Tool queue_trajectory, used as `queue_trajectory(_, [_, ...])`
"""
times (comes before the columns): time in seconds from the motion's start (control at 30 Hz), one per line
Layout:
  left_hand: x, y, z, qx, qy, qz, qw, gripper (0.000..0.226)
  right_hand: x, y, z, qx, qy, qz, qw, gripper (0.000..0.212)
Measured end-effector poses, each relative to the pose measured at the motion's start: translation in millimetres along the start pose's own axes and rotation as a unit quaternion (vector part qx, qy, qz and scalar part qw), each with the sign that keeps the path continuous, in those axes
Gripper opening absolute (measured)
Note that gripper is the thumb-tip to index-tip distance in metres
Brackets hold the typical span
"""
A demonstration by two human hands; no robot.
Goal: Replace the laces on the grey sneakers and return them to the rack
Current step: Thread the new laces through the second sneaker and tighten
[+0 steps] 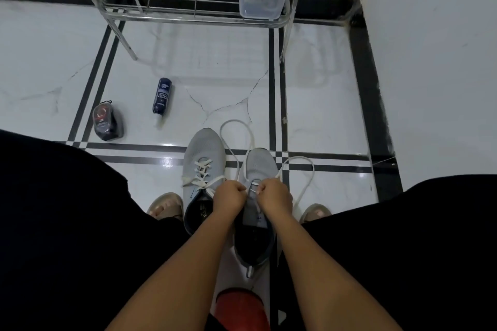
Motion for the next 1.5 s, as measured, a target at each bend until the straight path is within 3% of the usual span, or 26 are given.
queue_trajectory(0.47, [2, 1, 4, -0.059, 0.003, -0.006, 0.998, 0.016, 2, -3, -5, 0.072, 0.076, -0.006, 0.995, 0.030])
queue_trajectory(1.0, [5, 3, 9, -0.057, -0.001, 0.000, 0.998, 0.020, -2, -4, 2, -0.004, -0.019, 0.039, 0.999, 0.027])
queue_trajectory(1.2, [5, 4, 5, -0.016, 0.013, -0.014, 1.000, 0.012, -8, -7, 6, 0.026, 0.005, -0.005, 1.000, 0.025])
queue_trajectory(1.37, [8, 7, -8, 0.087, 0.093, -0.031, 0.991, 0.014, -22, -17, 9, -0.028, 0.008, -0.073, 0.997, 0.023])
queue_trajectory(1.5, [9, 4, -11, 0.142, 0.094, -0.048, 0.984, 0.015, -31, -18, -6, -0.072, 0.063, 0.000, 0.995, 0.028])
Point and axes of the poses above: each hand's wrist, its own x-axis towards the middle knuckle, its own y-axis out of the palm, z = x × y, the point moved 4 cm from there along x, towards the middle knuckle, and after that the axes turned 7 degrees about -z, right-handed, at the moved point
